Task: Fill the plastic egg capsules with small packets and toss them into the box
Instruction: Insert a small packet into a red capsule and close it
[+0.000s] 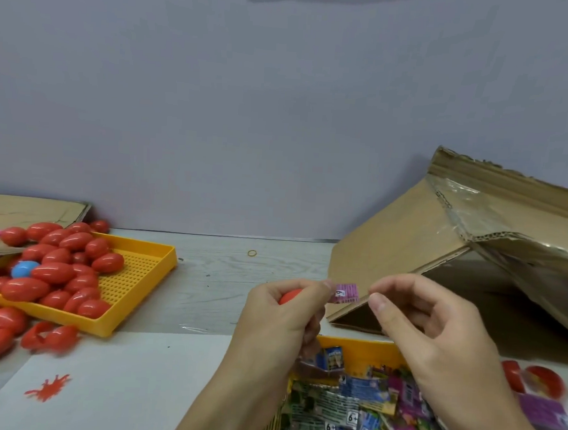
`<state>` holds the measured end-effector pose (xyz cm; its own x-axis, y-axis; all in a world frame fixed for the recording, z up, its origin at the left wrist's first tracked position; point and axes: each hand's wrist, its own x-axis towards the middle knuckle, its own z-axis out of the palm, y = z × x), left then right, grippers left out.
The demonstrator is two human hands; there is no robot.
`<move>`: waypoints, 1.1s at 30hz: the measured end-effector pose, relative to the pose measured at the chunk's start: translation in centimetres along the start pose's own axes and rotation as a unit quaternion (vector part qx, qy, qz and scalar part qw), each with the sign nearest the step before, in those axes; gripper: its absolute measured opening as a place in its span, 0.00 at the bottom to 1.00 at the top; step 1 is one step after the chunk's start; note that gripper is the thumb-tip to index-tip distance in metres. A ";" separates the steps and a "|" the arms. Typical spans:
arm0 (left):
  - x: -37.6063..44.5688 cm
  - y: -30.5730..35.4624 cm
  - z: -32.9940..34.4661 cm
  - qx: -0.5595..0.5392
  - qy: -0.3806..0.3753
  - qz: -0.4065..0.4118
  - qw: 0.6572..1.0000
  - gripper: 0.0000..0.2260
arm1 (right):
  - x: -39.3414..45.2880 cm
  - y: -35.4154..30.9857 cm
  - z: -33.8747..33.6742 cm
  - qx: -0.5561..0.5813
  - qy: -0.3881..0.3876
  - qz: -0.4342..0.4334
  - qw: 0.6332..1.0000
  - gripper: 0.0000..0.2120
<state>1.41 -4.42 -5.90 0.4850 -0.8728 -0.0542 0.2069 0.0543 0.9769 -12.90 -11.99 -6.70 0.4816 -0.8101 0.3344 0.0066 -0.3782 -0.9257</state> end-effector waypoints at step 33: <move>-0.5 -0.5 0.6 0.095 -0.025 0.034 0.995 0.03 | 0.0 -1.5 1.1 0.103 0.036 0.097 0.989 0.12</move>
<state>0.56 -4.32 -6.27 0.4490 -0.8933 0.0194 0.0084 0.0259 0.9996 -11.92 -10.93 -5.46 0.4274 -0.8912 0.1517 0.1020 -0.1192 -0.9876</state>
